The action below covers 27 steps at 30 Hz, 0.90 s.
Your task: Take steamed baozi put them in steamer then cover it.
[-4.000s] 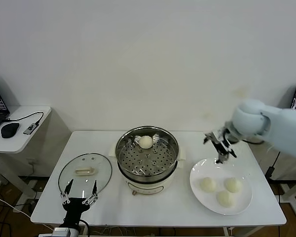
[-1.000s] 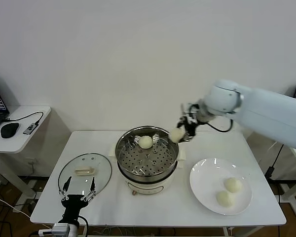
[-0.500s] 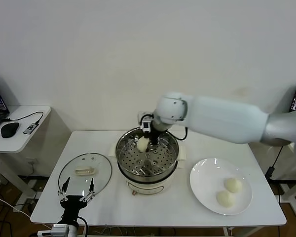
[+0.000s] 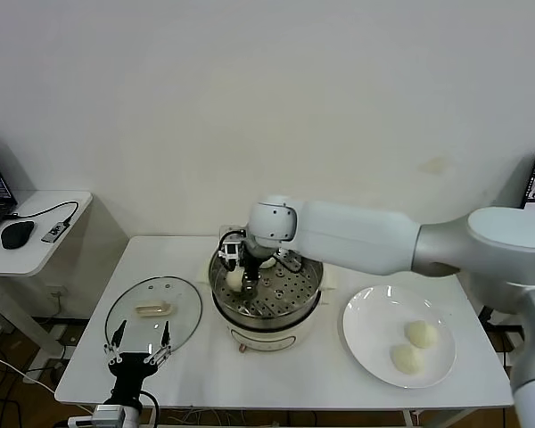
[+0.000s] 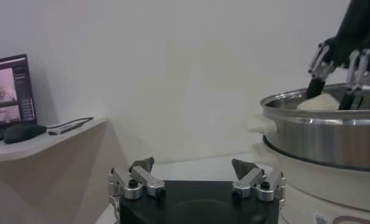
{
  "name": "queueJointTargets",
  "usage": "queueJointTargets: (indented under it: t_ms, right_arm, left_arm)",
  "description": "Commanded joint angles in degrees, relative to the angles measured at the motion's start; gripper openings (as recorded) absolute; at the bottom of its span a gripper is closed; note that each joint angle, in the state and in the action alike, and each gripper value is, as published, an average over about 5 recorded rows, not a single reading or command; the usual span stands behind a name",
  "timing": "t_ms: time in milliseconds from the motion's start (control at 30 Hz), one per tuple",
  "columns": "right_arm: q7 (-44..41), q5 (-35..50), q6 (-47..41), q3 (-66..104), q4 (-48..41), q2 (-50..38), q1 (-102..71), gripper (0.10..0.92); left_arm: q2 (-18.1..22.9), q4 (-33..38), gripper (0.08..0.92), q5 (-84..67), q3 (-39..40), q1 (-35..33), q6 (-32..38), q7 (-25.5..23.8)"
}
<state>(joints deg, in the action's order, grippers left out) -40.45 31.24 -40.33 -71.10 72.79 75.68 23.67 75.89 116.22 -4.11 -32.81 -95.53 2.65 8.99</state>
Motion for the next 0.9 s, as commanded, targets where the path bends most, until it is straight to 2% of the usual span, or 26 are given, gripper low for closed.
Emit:
queueJointTargets:
  t_ms: [33, 133, 333, 567, 900]
  right_arm:
    - [0.9, -0.3, -0.4, 0.4, -2.8, 2.2, -1.8, 0.606]
    - [-0.5, -0.3, -0.4, 0.8, -1.7, 1.1, -0.5, 0.676]
    - [-10.4, -2.1, 1.2, 1.0, 4.7, -6.3, 7.4, 0.809]
    - [-20.1, -7.4, 6.6, -2.6, 15.9, -22.1, 16.4, 0.823]
    - [-26.3, -19.0, 16.1, -3.7, 27.2, -45.7, 16.0, 0.823]
  left_arm:
    - [0.0, 0.1, 0.823, 0.0, 0.0, 0.0, 0.1, 0.0]
    - [0.1, 0.2, 0.823, 0.0, 0.0, 0.0, 0.1, 0.0]
    - [0.0, 0.4, 0.823, 0.0, 0.0, 0.0, 0.0, 0.0]
    - [-0.4, 0.5, 0.823, 0.0, 0.2, 0.4, -0.1, 0.0]
    - [-0.7, 0.4, 0.823, 0.4, 1.1, 0.4, -0.1, 0.0]
